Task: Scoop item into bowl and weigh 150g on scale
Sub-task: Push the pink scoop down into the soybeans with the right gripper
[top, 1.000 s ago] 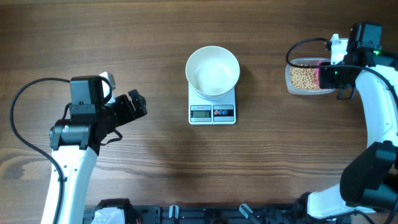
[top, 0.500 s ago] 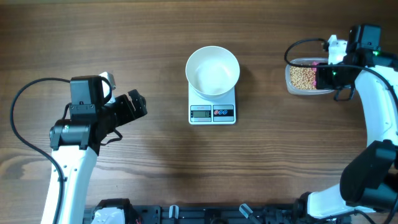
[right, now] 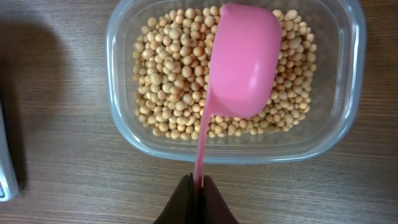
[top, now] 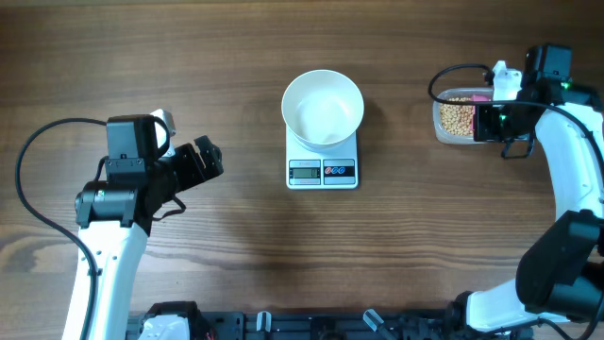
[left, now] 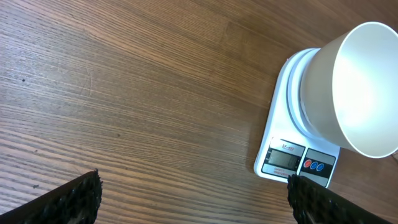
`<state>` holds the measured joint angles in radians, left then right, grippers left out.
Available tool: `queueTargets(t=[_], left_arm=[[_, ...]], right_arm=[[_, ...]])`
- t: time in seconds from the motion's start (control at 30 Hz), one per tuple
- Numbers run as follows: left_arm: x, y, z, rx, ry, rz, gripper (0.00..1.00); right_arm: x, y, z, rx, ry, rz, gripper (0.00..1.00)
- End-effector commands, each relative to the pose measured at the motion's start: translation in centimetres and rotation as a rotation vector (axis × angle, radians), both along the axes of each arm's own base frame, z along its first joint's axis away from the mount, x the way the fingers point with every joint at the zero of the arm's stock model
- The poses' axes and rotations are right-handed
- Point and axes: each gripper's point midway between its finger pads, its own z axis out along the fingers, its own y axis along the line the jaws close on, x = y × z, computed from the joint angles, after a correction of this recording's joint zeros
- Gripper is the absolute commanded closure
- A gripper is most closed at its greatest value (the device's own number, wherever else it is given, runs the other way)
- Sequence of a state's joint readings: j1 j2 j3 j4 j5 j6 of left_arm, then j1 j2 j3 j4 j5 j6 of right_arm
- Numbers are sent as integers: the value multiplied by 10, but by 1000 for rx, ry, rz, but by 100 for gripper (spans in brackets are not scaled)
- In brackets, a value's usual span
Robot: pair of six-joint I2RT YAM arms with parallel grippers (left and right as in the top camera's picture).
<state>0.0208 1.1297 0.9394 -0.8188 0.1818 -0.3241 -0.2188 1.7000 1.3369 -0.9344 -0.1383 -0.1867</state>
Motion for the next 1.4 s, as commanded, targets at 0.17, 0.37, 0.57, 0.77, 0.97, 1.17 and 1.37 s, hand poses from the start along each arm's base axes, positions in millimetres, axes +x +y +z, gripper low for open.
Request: queueTargets(t=[0.17, 0.37, 0.57, 0.77, 0.97, 1.17, 1.37], left_arm=[[-2, -1, -3, -14, 17, 4, 0], [-2, -1, -3, -14, 18, 4, 0], [-2, -1, -3, -14, 18, 4, 0], [-2, -1, -3, -14, 18, 4, 0], [-2, -1, -3, -14, 18, 4, 0], [-3, -1, -3, -14, 18, 4, 0], [-3, -1, -4, -14, 22, 4, 0]], right_arm=[[-1, 33, -5, 192, 11, 19, 96], [-5, 33, -5, 213, 24, 10, 96], [-6, 25, -2, 272, 8, -24, 96], [-9, 23, -5, 343, 24, -48, 96], [-10, 26, -10, 379, 46, -54, 96], [-11, 27, -10, 383, 47, -53, 96], [-12, 24, -10, 386, 51, -68, 96]])
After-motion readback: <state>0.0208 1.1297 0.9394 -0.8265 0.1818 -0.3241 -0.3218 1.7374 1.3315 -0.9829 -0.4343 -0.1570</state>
